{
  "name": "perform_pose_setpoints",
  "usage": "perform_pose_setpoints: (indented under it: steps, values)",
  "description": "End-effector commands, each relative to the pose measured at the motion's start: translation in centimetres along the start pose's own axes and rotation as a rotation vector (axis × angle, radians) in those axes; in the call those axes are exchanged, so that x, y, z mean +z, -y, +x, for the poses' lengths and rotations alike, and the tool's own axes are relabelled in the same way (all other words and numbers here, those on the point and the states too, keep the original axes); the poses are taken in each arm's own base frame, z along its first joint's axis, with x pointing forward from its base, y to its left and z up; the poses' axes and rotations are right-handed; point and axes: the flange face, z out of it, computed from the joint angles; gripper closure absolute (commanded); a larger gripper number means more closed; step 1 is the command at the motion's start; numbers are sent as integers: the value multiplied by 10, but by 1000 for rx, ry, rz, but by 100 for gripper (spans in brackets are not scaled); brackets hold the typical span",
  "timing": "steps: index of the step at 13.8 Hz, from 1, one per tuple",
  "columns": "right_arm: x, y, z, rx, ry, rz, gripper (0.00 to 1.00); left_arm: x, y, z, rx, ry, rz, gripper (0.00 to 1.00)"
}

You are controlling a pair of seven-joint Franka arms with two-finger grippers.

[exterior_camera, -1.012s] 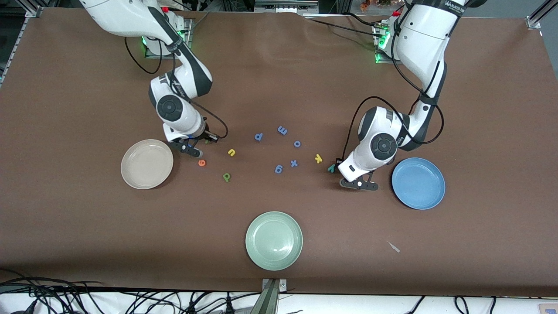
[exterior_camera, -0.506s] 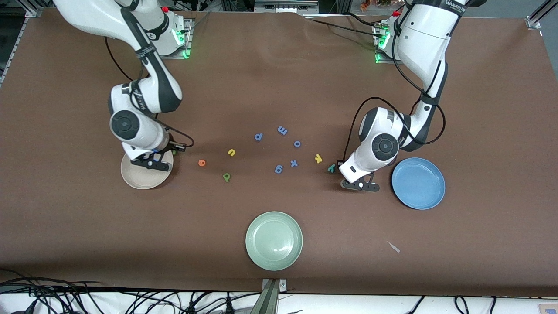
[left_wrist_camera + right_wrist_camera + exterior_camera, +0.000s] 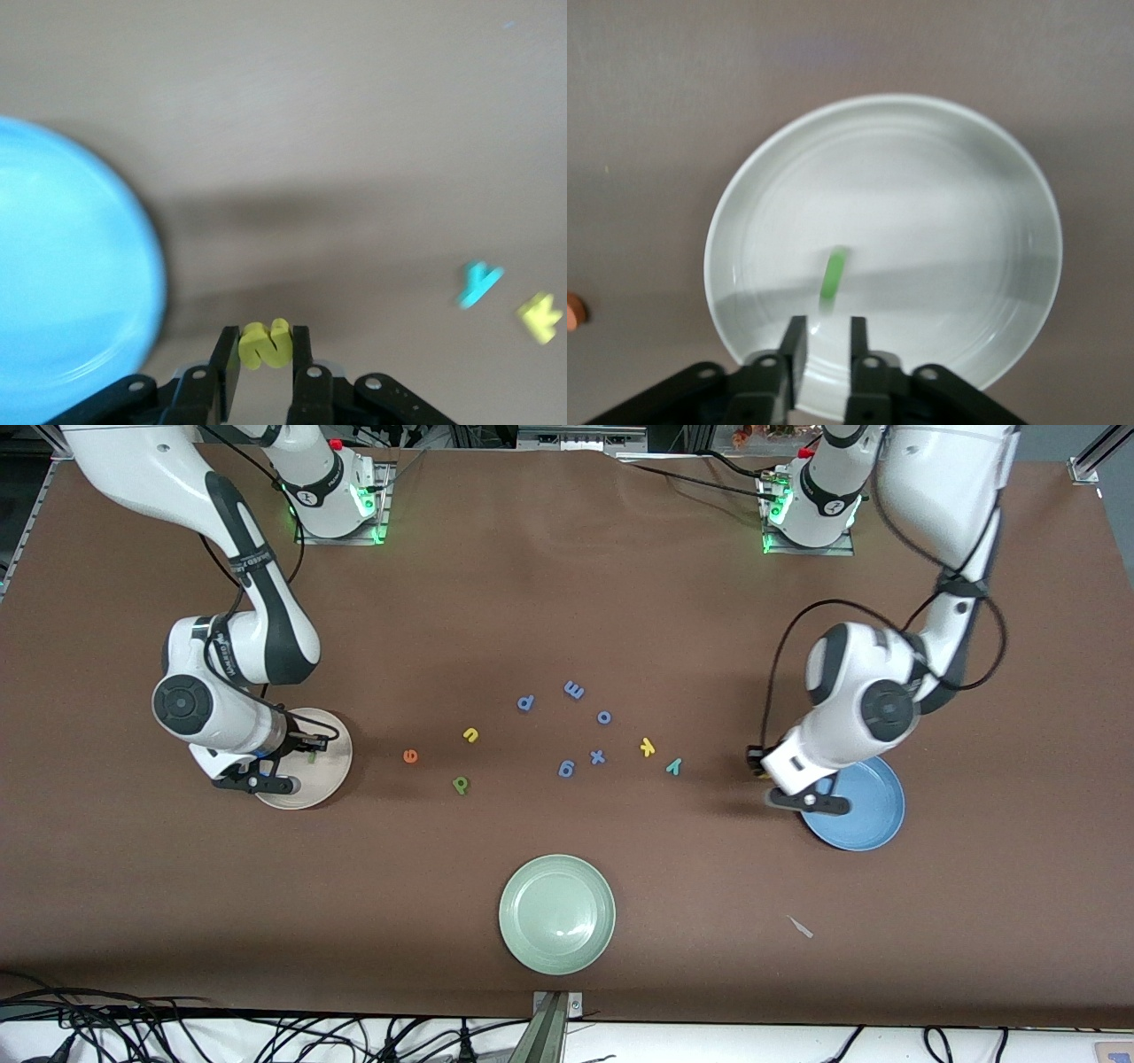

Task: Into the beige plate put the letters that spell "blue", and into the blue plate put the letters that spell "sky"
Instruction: 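Release the l onto the white plate while the left gripper drops the z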

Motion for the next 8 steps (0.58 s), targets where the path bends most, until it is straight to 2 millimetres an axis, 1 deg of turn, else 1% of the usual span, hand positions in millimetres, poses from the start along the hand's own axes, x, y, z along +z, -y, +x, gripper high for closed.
perform_pose_setpoints:
  steps: [1,2,3,4,5,7,8]
  values:
    - [-5,33,6,-20,-10,8,0,2,50,-24,80,29,60,72]
    - [-6,48,5,-4,-15,7,0,3,58,-24,118,34,80,71]
    - [-7,64,4,14,-21,6,0,4,68,-24,119,37,86,70]
    - [-6,80,0,12,-22,6,0,6,68,-24,119,35,87,58]
    - [-7,97,-5,11,-24,11,0,9,66,-23,113,38,88,25]
    - [-2,120,-11,68,-24,55,0,7,63,-21,114,32,89,9]
    - [2,135,-16,69,-20,63,0,6,60,-20,114,27,87,8]
